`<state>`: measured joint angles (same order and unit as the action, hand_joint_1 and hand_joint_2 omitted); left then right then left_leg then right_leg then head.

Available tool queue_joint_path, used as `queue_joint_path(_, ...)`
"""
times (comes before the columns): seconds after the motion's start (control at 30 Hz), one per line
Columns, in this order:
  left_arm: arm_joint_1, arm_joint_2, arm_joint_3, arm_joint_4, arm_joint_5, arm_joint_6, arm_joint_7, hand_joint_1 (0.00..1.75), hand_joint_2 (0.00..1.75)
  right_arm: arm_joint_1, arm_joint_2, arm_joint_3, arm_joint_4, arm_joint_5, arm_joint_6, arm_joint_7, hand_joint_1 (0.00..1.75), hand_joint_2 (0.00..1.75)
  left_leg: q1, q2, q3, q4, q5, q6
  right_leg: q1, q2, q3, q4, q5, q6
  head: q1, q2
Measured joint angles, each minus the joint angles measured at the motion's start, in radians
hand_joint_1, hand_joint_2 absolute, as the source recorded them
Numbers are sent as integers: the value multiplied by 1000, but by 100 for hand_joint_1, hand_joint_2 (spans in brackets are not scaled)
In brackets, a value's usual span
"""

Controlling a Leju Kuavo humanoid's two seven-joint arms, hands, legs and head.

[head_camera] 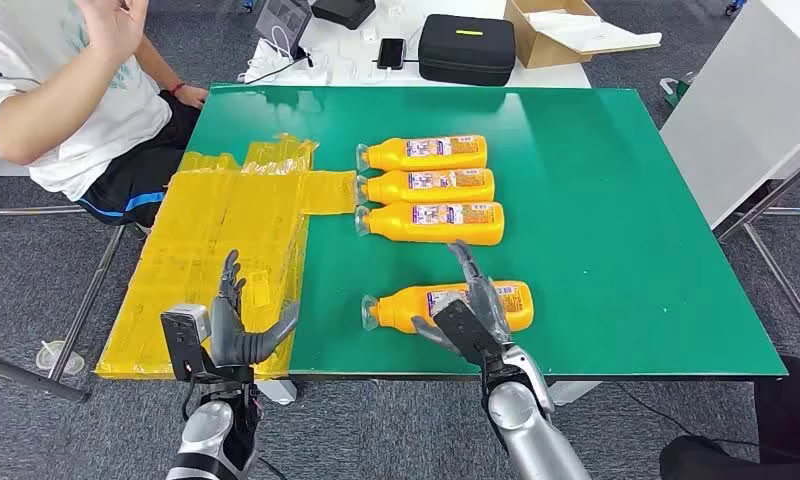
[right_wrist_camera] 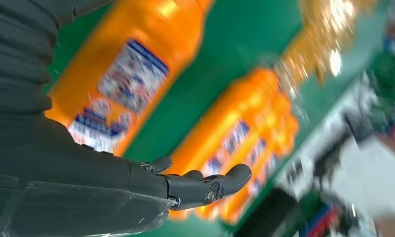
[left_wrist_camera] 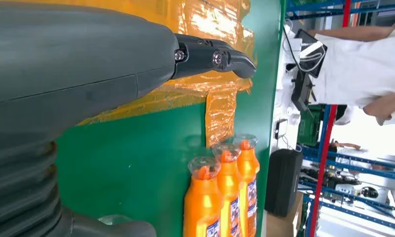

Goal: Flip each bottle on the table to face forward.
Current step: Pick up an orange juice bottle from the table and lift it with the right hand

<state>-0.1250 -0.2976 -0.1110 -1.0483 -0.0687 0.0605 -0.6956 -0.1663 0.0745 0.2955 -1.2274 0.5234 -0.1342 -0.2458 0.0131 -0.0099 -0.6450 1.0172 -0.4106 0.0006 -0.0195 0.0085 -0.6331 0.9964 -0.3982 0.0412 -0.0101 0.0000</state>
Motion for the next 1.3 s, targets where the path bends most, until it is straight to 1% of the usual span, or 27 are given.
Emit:
queue_joint_path(0.07,-1,0,2,2,-3,-4,-1,0,175,-9,-12,10,13,1,20,6,0,175,0,0,0,0,0,0,0,0,0,0,0,0,0,0)
queue_joint_path(0.4,-15,0,24,28,-8,-24,-3,0,175,-118,-119,112,107,15,165,60,0,175,0,0,0,0,0,0,0,0,0,0,0,0,0,0)
queue_joint_path(0.67,-22,0,32,49,-7,-30,-4,0,175,-187,-186,189,144,37,183,98,0,175,0,0,0,0,0,0,0,0,0,0,0,0,0,0)
queue_joint_path(0.77,-25,0,36,55,-9,-28,-4,0,175,-203,-201,209,151,45,187,110,0,175,0,0,0,0,0,0,0,0,0,0,0,0,0,0)
queue_joint_path(0.93,-36,0,42,60,-23,2,-4,0,175,-243,-219,251,173,71,209,139,0,175,0,0,0,0,0,0,0,0,0,0,0,0,0,0)
queue_joint_path(1.3,-53,0,51,77,-24,-1,-4,0,175,-285,-234,300,220,72,231,145,0,175,0,0,0,0,0,0,0,0,0,0,0,0,0,0)
